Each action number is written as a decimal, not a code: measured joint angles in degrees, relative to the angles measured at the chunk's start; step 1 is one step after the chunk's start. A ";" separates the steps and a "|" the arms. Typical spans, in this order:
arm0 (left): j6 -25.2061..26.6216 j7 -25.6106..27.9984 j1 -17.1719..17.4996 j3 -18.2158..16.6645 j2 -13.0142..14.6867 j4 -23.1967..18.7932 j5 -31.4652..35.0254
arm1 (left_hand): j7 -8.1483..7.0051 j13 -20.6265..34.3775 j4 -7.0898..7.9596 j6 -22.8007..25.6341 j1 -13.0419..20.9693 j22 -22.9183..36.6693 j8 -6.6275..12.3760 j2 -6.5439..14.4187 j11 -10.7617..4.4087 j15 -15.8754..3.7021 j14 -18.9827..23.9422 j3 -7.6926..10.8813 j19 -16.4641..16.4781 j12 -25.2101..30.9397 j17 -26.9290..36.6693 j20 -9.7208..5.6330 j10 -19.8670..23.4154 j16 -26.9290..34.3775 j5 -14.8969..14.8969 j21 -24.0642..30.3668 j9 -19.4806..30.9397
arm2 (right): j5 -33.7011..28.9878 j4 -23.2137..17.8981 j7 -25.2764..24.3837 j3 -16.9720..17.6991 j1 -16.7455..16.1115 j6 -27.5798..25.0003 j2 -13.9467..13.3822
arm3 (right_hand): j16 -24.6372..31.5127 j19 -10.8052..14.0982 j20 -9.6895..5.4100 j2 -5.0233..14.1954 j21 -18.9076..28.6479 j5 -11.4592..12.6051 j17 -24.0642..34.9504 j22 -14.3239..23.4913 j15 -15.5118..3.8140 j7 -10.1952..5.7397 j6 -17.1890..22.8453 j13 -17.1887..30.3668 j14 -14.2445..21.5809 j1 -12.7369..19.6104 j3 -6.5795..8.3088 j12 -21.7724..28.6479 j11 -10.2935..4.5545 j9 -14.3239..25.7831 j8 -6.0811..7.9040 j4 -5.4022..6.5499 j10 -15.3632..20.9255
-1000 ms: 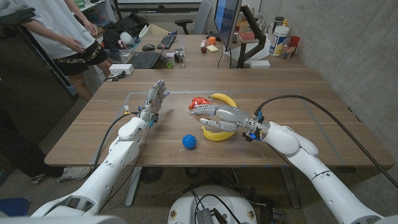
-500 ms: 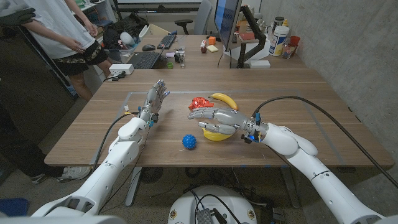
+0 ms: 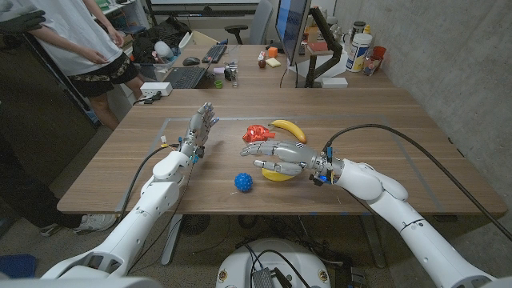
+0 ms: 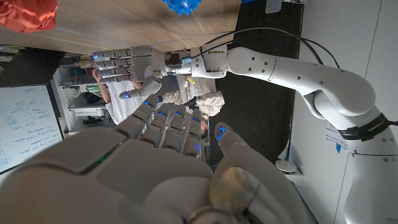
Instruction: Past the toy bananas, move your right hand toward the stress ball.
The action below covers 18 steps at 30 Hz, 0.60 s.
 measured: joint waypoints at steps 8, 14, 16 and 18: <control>0.00 0.09 0.16 0.00 0.01 -0.02 0.00 | 0.00 0.00 0.00 0.00 0.00 0.00 0.00 0.00 0.00 0.00 0.00 0.00 0.00 0.00 0.00 0.00 0.00 0.00 0.00 0.00 0.00 | -0.30 0.04 0.00 -0.50 0.14 -0.09 -0.15 | 0.00 0.00 0.00 0.31 0.00 -0.23 0.00 0.00 0.00 0.00 0.00 0.00 0.00 0.31 0.00 0.00 0.00 0.00 0.00 0.00 0.00; 0.00 0.11 0.25 0.00 0.06 -0.08 0.00 | 0.00 0.00 0.00 0.00 0.00 0.00 0.00 0.00 0.00 0.00 0.00 0.00 0.00 0.00 0.00 0.00 0.00 0.00 0.00 0.00 0.00 | -0.59 0.06 0.24 -0.95 0.27 -0.36 -0.28 | 0.00 0.00 0.00 0.31 0.00 -0.50 0.00 0.00 0.00 0.00 0.00 0.00 0.00 0.31 0.00 0.00 0.00 0.00 0.00 0.00 0.00; 0.00 0.12 0.27 -0.01 0.08 -0.08 0.00 | 0.00 0.00 0.00 0.00 0.00 0.00 0.00 0.00 0.00 0.00 0.00 0.00 0.00 0.00 0.00 0.00 0.00 0.00 0.00 0.00 0.00 | -0.68 0.06 0.30 -1.09 0.34 -0.47 -0.32 | 0.00 0.00 0.00 0.31 0.00 -0.50 0.00 0.00 0.02 0.00 0.00 0.00 -0.02 0.31 0.00 0.00 0.00 0.00 0.00 0.01 0.00; 0.00 0.12 0.27 -0.02 0.10 -0.09 0.00 | 0.00 0.00 0.00 0.00 0.00 0.00 0.00 0.00 0.00 0.00 0.00 0.00 0.00 0.00 0.00 0.00 0.00 0.00 0.00 0.00 0.00 | -0.89 0.06 0.52 -1.28 0.40 -0.75 -0.40 | 0.00 0.00 0.00 0.09 0.00 -0.50 0.00 0.00 0.31 0.20 -0.22 0.00 -0.31 0.52 0.00 0.00 0.23 0.00 0.00 0.01 -0.22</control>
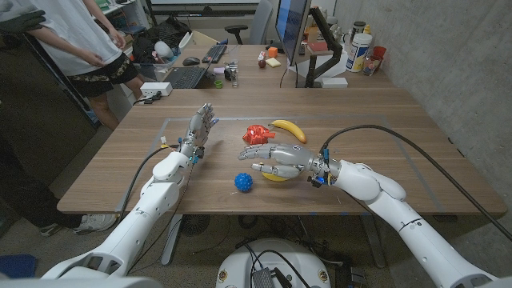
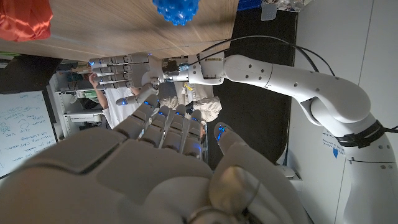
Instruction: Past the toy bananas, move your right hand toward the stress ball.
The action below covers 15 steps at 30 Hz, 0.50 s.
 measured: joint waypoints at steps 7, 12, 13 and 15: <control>0.00 0.04 0.00 -0.01 0.06 0.00 0.09 | 0.00 0.00 0.00 0.00 0.00 0.00 0.00 0.00 0.00 0.00 0.00 0.00 0.00 0.00 0.00 0.00 0.00 0.00 0.00 0.00 0.00 | -0.57 0.00 0.43 -0.72 0.35 -0.67 -0.22 | 0.00 -0.02 -0.02 -0.01 -0.45 0.00 0.00 0.00 0.00 -0.33 -0.75 0.00 -0.63 0.01 -0.24 0.00 -0.32 0.00 0.00 -0.24 -0.52; -0.05 0.07 -0.08 -0.01 0.07 0.04 0.16 | 0.00 0.00 0.00 0.00 0.00 0.00 0.00 0.00 0.00 0.00 0.00 0.00 0.00 0.00 0.00 0.00 0.00 0.00 0.00 -0.21 0.00 | -0.82 0.00 0.62 -1.32 0.74 -0.99 -0.36 | 0.00 -0.31 -0.31 -0.01 -0.45 0.00 0.00 0.00 0.00 -0.39 -0.82 0.00 -0.63 0.01 -0.24 -0.35 -0.22 0.30 0.00 -0.24 -1.02; -0.05 0.07 -0.09 -0.01 0.08 0.08 0.16 | 0.00 0.00 0.00 0.00 0.00 0.00 0.00 0.00 0.00 0.00 0.00 0.00 0.00 0.00 0.00 0.00 0.00 0.00 0.00 -0.21 0.00 | -0.88 0.00 0.65 -1.32 0.74 -1.06 -0.36 | 0.00 -0.31 -0.31 0.01 -0.45 0.00 0.00 0.00 -0.13 -0.39 -0.82 0.00 -0.75 0.02 -0.24 -0.35 -0.33 0.30 0.00 -0.24 -1.13; -0.05 0.07 -0.12 -0.01 0.08 0.15 0.16 | 0.00 0.00 0.00 0.00 0.00 0.00 0.00 0.00 0.00 0.00 0.00 0.00 0.00 0.00 0.00 0.00 0.00 0.00 0.00 -0.21 0.00 | -0.96 0.00 0.72 -1.32 0.74 -1.18 -0.36 | 0.00 -0.33 -0.30 0.21 -0.45 0.00 0.00 0.00 -0.13 -0.62 -1.04 0.00 -1.16 0.23 -0.24 -0.35 -0.33 0.30 0.00 -0.24 -1.13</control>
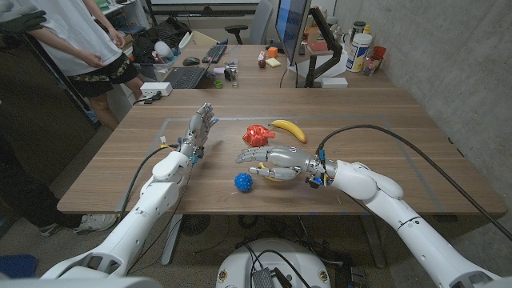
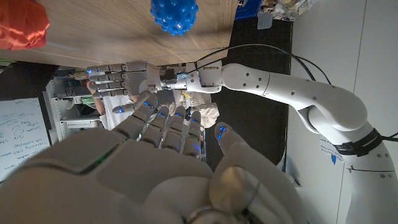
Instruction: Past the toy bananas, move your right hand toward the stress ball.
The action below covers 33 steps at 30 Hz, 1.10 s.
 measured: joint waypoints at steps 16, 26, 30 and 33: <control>-0.39 -0.06 -0.31 -0.06 -0.01 0.78 0.02 | 0.00 0.00 0.00 0.00 0.00 0.00 0.00 0.00 0.00 0.00 0.00 0.00 0.00 0.00 0.00 0.00 0.00 0.00 0.00 0.00 0.00 | -0.75 -0.06 1.20 -2.25 1.15 -1.88 -0.59 | 0.00 -1.63 0.40 0.06 -0.70 -0.39 0.00 0.00 0.12 0.22 -2.64 0.00 -1.51 0.71 0.48 -0.33 0.00 -0.16 -0.27 -0.47 -2.05; -0.55 -0.26 -0.33 -0.24 -0.02 1.08 -0.10 | 0.00 0.00 0.00 0.00 0.00 0.00 0.00 0.00 0.00 0.00 0.00 0.00 0.00 0.00 0.00 0.00 0.00 0.00 0.00 0.00 0.00 | -1.34 -0.13 1.27 -3.40 1.78 -2.32 -0.82 | 0.00 -1.63 0.40 0.35 -0.78 -0.39 0.00 0.00 -0.08 0.22 -2.63 0.00 -1.72 1.00 0.48 -0.33 0.00 -0.15 -0.27 -0.47 -2.04; -0.63 -0.32 -0.32 -0.36 0.00 1.19 -0.16 | 0.00 0.00 0.00 0.00 0.00 0.00 0.00 0.00 0.00 0.00 0.00 0.00 0.00 0.00 0.00 0.00 0.00 0.00 0.00 0.00 0.00 | -1.63 -0.05 1.25 -3.77 2.01 -2.38 -0.85 | 0.00 -1.63 0.40 0.22 -0.78 -0.39 0.00 0.00 -0.08 0.22 -2.63 0.00 -1.72 1.14 0.48 -0.33 0.00 -0.15 -0.27 -0.47 -2.04; -0.69 -0.38 -0.30 -0.42 0.02 1.26 -0.21 | 0.00 0.00 0.00 0.00 0.00 0.00 0.00 0.00 0.00 0.00 0.00 0.00 0.00 0.00 0.00 0.00 0.00 0.00 0.00 -0.08 0.00 | -1.79 -0.01 1.20 -3.99 2.15 -2.42 -0.87 | 0.00 -1.63 0.40 0.22 -0.78 -0.39 0.00 0.00 -0.08 0.22 -2.63 0.00 -1.72 1.14 0.48 -0.33 0.00 -0.15 -0.27 -0.47 -2.04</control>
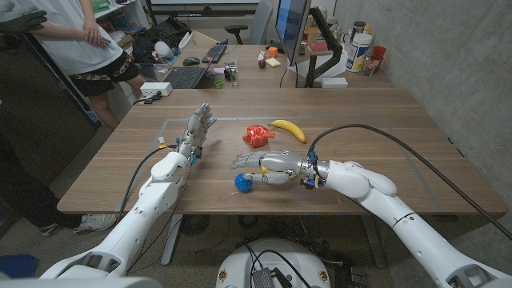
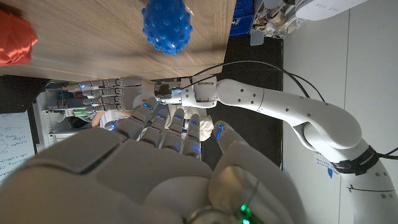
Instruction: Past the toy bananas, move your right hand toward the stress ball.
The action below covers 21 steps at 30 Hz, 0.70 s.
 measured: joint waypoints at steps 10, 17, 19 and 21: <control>-0.13 -0.17 0.05 -0.21 0.04 0.20 -0.15 | 0.00 0.00 0.00 0.00 0.00 0.00 0.00 0.00 0.00 0.00 0.00 0.00 0.00 0.00 0.00 0.00 0.00 0.00 0.00 -0.14 0.00 | -0.25 0.06 -0.07 -0.79 0.49 -0.29 -0.07 | 0.00 0.00 0.00 0.38 0.00 0.00 0.00 0.00 0.00 0.00 0.00 0.00 0.00 0.38 0.24 0.00 0.00 0.00 0.28 -0.24 0.00; -0.25 -0.33 0.08 -0.32 0.05 0.38 -0.22 | 0.00 0.00 0.00 0.00 0.00 0.00 0.00 0.00 0.00 0.00 0.00 0.00 0.00 0.00 0.00 0.00 0.00 0.00 0.00 -0.14 0.00 | -0.27 0.20 -0.06 -1.26 0.86 -0.53 -0.09 | 0.00 0.00 0.00 0.38 0.00 0.00 0.04 0.00 0.00 0.00 0.01 0.00 0.01 0.38 0.24 0.00 0.00 0.00 0.28 -0.24 0.01; -0.29 -0.37 0.09 -0.35 0.06 0.43 -0.24 | 0.00 0.00 0.00 0.00 0.00 0.00 0.00 0.00 0.00 0.00 0.00 0.00 0.00 0.00 0.00 0.00 0.00 0.00 0.00 -0.14 0.00 | -0.27 0.26 -0.01 -1.38 0.97 -0.59 -0.09 | 0.00 0.01 0.00 0.38 0.00 0.00 0.29 0.00 0.00 0.00 0.01 0.00 0.01 0.38 0.24 0.00 0.00 0.01 0.28 -0.24 0.01; -0.37 -0.42 0.10 -0.40 0.07 0.50 -0.25 | 0.00 0.00 0.00 0.00 0.00 0.00 0.00 0.00 0.00 0.00 0.00 0.00 0.00 0.00 0.00 0.00 0.00 0.00 0.00 -0.14 0.00 | -0.28 0.38 0.07 -1.58 1.14 -0.68 -0.09 | 0.00 0.01 0.00 0.38 0.00 0.00 0.30 0.00 0.00 0.00 0.01 0.00 0.01 0.38 0.24 0.00 0.00 0.01 0.28 -0.24 0.01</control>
